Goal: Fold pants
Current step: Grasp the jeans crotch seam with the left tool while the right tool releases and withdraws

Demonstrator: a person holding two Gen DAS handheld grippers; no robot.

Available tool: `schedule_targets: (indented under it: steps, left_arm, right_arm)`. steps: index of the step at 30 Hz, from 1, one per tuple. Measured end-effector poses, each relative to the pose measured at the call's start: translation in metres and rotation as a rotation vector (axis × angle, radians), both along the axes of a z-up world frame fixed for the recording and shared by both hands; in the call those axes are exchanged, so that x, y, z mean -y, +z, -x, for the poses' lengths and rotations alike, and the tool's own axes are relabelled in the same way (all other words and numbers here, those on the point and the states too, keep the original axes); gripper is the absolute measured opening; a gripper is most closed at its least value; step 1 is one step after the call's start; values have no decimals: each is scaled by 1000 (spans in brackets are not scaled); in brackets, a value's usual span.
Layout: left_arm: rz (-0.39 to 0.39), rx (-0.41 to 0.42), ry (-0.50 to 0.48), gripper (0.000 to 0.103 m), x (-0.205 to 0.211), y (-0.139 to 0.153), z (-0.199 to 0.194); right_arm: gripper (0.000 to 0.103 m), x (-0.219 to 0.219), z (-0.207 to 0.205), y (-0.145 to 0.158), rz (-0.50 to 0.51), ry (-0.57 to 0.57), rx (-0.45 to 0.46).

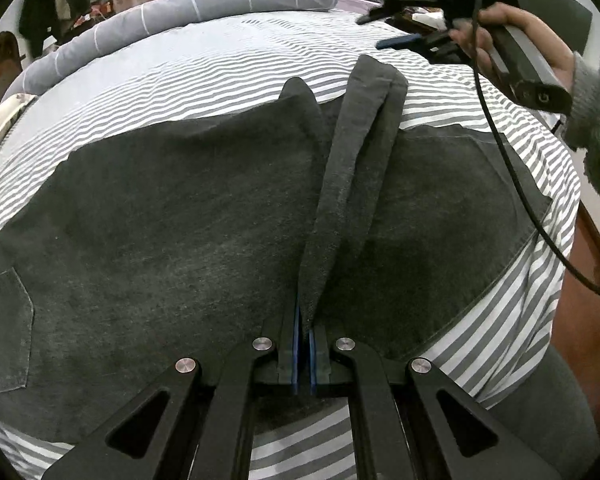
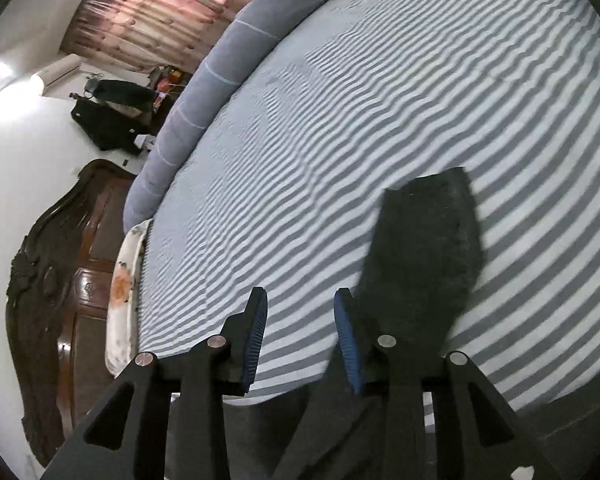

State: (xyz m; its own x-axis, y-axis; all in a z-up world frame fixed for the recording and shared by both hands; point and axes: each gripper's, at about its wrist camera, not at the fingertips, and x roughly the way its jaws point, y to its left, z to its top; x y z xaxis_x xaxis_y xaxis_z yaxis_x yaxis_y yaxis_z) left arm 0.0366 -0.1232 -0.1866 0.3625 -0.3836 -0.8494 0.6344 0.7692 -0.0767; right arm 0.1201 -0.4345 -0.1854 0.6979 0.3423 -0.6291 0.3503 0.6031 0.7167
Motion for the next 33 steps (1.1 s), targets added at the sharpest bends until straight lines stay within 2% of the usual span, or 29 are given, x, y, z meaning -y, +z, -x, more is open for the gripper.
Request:
schedule_targets:
  steps: [3,6,9,13,19,24,29,33]
  left_arm:
    - [8,-6,0,3,-1,-3,-1]
    - [15,-10,-2,3,-4,-4,-1]
    - [22,-22,3,3,-5,-6,-4]
    - [26,-28,4,3,-6,-7,-5]
    - [30,-35,6,3,-6,-9,-5]
    - [30,-40,7,3,-7,-10,-6]
    - [18,-40,12,3,-3,-9,-6]
    - [1,-24,13,3,0,-6,-3]
  right_arm:
    - [34,15,6,-13,13,-46,-42]
    - [33,29,13,-33,-42,-82,-64]
    - [28,31,14,-45,-69,-83,-62]
    - [26,29,5,-55,-73,-86,-79]
    - [24,37,-14,-62,-75,-118,-40]
    - [6,41,-36,-70,-112,-98,-43]
    - [4,41,-20,-39,-49,-94,-4]
    - [4,55,32,3,-8,-133,51]
